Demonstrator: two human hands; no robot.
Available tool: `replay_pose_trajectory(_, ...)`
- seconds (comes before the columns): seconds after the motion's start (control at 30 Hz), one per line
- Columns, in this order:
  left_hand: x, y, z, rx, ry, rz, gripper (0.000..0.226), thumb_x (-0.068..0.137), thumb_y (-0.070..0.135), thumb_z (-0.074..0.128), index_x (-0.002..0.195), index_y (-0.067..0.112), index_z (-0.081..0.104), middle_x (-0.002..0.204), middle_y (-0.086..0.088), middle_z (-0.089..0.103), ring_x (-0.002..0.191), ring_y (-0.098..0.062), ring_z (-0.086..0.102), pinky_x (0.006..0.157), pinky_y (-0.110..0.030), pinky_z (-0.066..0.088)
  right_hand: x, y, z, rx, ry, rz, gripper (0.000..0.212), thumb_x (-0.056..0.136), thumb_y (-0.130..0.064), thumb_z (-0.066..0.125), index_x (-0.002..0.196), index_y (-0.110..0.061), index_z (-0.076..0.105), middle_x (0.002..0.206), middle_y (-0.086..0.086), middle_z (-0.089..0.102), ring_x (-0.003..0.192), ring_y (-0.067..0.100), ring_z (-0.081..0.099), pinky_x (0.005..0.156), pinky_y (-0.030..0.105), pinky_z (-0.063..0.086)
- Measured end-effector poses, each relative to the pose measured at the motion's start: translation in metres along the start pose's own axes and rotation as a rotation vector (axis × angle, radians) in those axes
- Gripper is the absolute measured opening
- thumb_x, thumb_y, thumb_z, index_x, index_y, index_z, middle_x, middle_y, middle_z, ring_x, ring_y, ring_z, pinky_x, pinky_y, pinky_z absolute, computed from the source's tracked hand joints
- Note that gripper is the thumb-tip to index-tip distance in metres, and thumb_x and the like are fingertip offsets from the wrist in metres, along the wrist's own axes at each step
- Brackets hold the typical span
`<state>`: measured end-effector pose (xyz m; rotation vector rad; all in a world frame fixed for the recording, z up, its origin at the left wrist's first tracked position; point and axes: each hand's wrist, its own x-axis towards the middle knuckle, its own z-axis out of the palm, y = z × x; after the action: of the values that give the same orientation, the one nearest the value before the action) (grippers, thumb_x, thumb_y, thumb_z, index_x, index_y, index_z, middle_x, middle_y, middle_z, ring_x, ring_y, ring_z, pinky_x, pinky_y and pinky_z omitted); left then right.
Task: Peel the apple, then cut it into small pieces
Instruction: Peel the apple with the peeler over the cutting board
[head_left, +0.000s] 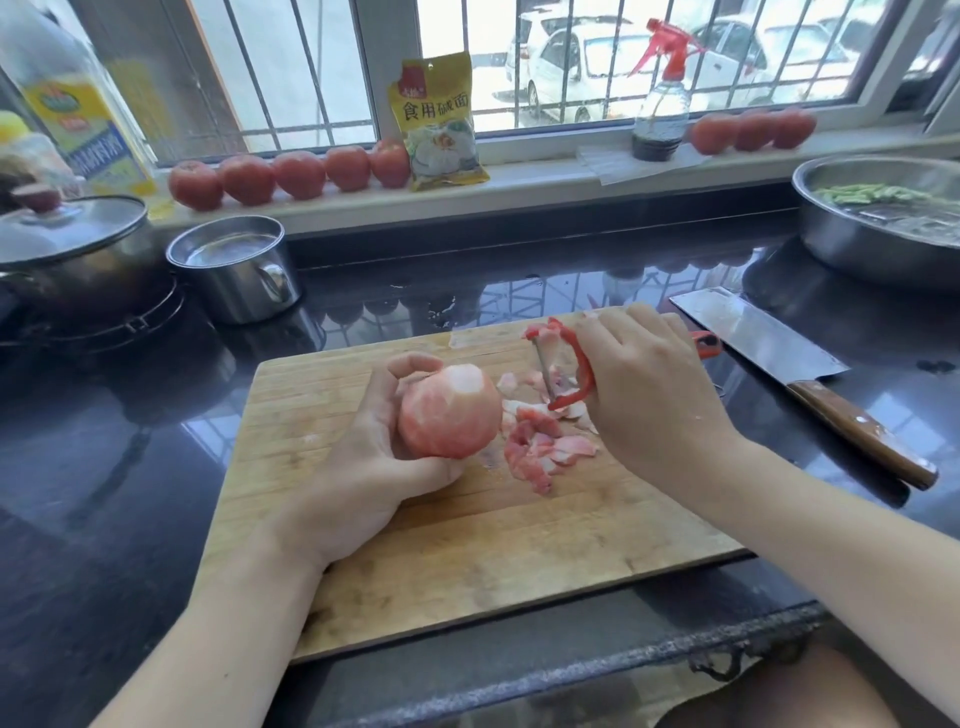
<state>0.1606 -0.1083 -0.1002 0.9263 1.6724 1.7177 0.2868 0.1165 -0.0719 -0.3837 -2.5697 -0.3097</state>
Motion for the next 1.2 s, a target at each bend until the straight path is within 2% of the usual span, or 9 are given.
replay_pose_trajectory(0.13, 0.001, -0.001, 0.0, 0.002, 0.004, 0.027, 0.076, 0.064, 0.007, 0.084, 0.128, 0.039, 0.06, 0.133, -0.008, 0.062, 0.117, -0.028, 0.063, 0.1, -0.038, 0.052, -0.002, 0.005, -0.001, -0.237, -0.209, -0.061, 0.023, 0.071, 0.002, 0.057, 0.086, -0.016, 0.06, 0.093, 0.008, 0.057, 0.096, 0.032, 0.048, 0.087, 0.042, 0.029)
replay_pose_trajectory(0.23, 0.001, 0.0, 0.002, 0.008, 0.021, 0.048, 0.075, 0.065, -0.001, 0.082, 0.125, 0.039, 0.062, 0.129, 0.002, 0.063, 0.113, -0.019, 0.064, 0.093, -0.031, 0.053, -0.001, 0.009, -0.003, -0.29, -0.206, -0.039, 0.03, 0.065, 0.006, 0.047, 0.083, -0.014, 0.062, 0.092, 0.009, 0.055, 0.093, 0.032, 0.047, 0.088, 0.043, 0.028)
replay_pose_trajectory(0.33, 0.002, 0.0, 0.001, -0.024, 0.008, 0.033, 0.077, 0.061, 0.004, 0.086, 0.127, 0.037, 0.062, 0.13, -0.001, 0.061, 0.112, -0.021, 0.065, 0.095, -0.035, 0.053, 0.0, 0.009, -0.002, -0.283, -0.199, -0.065, 0.038, 0.065, 0.007, 0.056, 0.094, -0.018, 0.063, 0.095, 0.005, 0.055, 0.095, 0.03, 0.046, 0.091, 0.043, 0.027)
replay_pose_trajectory(0.5, 0.003, 0.0, 0.002, -0.056, 0.016, 0.018, 0.076, 0.064, 0.001, 0.081, 0.128, 0.037, 0.061, 0.138, -0.013, 0.053, 0.118, -0.038, 0.062, 0.1, -0.058, 0.054, 0.005, 0.005, -0.01, -0.02, 0.092, -0.036, 0.028, 0.077, 0.005, 0.064, 0.097, -0.015, 0.061, 0.08, -0.001, 0.051, 0.08, 0.024, 0.044, 0.082, 0.038, 0.032)
replay_pose_trajectory(0.63, 0.003, -0.002, 0.002, -0.043, 0.02, 0.022, 0.075, 0.067, -0.004, 0.075, 0.127, 0.038, 0.059, 0.135, -0.018, 0.053, 0.105, -0.029, 0.064, 0.092, -0.056, 0.054, 0.007, -0.035, -0.027, -0.016, 0.214, -0.208, 0.029, 0.086, 0.002, 0.045, 0.104, -0.012, 0.064, 0.085, 0.004, 0.052, 0.084, 0.03, 0.048, 0.081, 0.042, 0.037)
replay_pose_trajectory(0.77, 0.002, -0.001, 0.001, -0.081, 0.005, 0.014, 0.074, 0.061, 0.004, 0.077, 0.125, 0.035, 0.059, 0.12, -0.015, 0.06, 0.097, -0.029, 0.059, 0.085, -0.055, 0.049, 0.013, -0.059, -0.02, -0.037, 0.309, -0.232, 0.042, 0.092, 0.004, 0.02, 0.092, -0.009, 0.06, 0.079, 0.008, 0.052, 0.077, 0.031, 0.048, 0.074, 0.043, 0.037)
replay_pose_trajectory(0.87, 0.003, 0.001, 0.001, -0.135, 0.007, -0.001, 0.071, 0.057, 0.005, 0.077, 0.119, 0.034, 0.061, 0.124, -0.029, 0.054, 0.094, -0.033, 0.056, 0.083, -0.055, 0.047, 0.014, -0.054, -0.008, -0.091, 0.353, -0.203, 0.037, 0.092, 0.007, 0.028, 0.096, -0.008, 0.062, 0.078, 0.008, 0.052, 0.075, 0.03, 0.048, 0.072, 0.042, 0.036)
replay_pose_trajectory(1.07, 0.002, 0.0, 0.0, -0.17, -0.007, -0.007, 0.073, 0.053, -0.012, 0.067, 0.11, 0.035, 0.062, 0.124, -0.018, 0.052, 0.095, -0.03, 0.062, 0.077, -0.043, 0.055, 0.022, -0.017, 0.019, -0.19, 0.126, -0.069, 0.027, 0.078, 0.013, 0.039, 0.084, -0.01, 0.053, 0.075, 0.007, 0.046, 0.077, 0.029, 0.041, 0.073, 0.043, 0.033)
replay_pose_trajectory(1.2, 0.003, -0.004, -0.002, -0.138, 0.014, 0.015, 0.079, 0.053, -0.018, 0.056, 0.116, 0.029, 0.061, 0.124, -0.014, 0.055, 0.106, -0.034, 0.056, 0.092, -0.057, 0.043, 0.015, 0.001, 0.025, -0.138, 0.047, -0.033, 0.03, 0.077, 0.011, 0.052, 0.092, -0.014, 0.055, 0.081, 0.003, 0.046, 0.079, 0.021, 0.029, 0.076, 0.037, 0.027)
